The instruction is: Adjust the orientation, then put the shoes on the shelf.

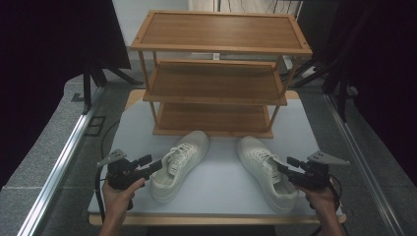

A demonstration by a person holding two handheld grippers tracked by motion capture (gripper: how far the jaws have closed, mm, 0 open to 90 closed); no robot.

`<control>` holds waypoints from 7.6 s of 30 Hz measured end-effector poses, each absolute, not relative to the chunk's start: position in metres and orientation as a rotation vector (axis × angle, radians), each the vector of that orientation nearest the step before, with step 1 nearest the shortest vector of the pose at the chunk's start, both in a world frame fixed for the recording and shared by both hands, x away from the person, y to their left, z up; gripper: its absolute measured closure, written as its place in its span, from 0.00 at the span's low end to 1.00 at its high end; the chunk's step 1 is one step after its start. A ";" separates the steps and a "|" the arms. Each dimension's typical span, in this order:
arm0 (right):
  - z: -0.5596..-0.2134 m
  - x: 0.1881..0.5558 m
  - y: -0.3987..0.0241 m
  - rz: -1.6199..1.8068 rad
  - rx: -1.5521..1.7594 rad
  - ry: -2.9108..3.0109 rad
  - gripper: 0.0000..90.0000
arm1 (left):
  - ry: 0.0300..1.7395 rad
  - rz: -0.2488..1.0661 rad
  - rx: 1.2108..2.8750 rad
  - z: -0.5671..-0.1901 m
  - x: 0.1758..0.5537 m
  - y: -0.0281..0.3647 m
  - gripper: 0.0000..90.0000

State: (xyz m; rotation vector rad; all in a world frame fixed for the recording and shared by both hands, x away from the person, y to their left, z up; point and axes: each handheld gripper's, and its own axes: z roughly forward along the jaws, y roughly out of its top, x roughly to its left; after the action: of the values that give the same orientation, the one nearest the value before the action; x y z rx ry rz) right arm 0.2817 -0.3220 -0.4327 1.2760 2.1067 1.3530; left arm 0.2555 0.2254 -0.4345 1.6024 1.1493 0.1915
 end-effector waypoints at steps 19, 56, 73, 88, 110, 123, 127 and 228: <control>-0.424 0.291 -0.320 1.352 1.188 2.153 0.51 | 1.167 0.271 1.724 -0.428 0.276 0.209 0.40; -0.433 0.301 -0.291 1.091 1.139 2.257 0.65 | 1.187 0.287 1.872 -0.452 0.311 0.183 0.89; -0.443 0.304 -0.300 1.163 1.133 2.219 0.81 | 1.179 0.290 1.853 -0.456 0.307 0.184 0.88; -0.438 0.300 -0.313 1.353 1.266 2.094 0.91 | 1.139 0.293 1.787 -0.446 0.301 0.187 0.89; -0.425 0.289 -0.325 1.940 1.455 1.738 0.91 | 1.015 0.024 1.350 -0.403 0.284 0.211 0.89; -0.396 0.286 -0.321 2.085 1.443 1.625 0.91 | 0.965 0.021 1.275 -0.378 0.287 0.203 0.89; -0.387 0.288 -0.317 2.099 1.442 1.596 0.91 | 0.955 0.027 1.262 -0.368 0.291 0.201 0.89; -0.293 0.440 -0.191 1.925 1.576 1.385 0.55 | 1.214 0.100 1.014 -0.313 0.437 0.126 0.58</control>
State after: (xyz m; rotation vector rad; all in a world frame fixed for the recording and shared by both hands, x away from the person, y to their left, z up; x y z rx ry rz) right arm 0.4404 -0.1908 -0.2930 1.5759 1.3845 1.9251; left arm 0.4367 0.1263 -0.3133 1.0137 1.2143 0.1005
